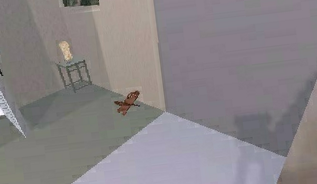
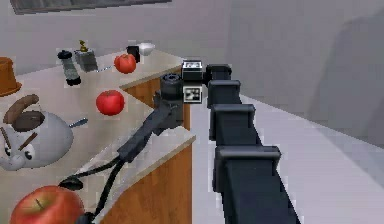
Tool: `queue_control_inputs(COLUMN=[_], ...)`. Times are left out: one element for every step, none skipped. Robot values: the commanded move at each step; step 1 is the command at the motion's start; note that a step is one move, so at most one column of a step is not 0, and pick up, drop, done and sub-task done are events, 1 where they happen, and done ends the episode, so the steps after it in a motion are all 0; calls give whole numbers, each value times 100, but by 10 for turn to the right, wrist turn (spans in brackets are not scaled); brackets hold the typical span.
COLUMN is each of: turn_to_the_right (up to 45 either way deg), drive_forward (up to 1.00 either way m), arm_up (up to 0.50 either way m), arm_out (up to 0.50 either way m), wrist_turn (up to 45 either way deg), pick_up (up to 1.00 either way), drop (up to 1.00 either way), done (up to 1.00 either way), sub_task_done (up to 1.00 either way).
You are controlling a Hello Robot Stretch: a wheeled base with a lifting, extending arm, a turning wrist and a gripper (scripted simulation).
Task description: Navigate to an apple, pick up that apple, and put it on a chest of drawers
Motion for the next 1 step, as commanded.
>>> queue_control_inputs(turn_to_the_right=[0], drive_forward=[0], arm_up=[0], arm_out=[-22], wrist_turn=[0], pick_up=[0], drop=[0], done=[0], sub_task_done=[0])
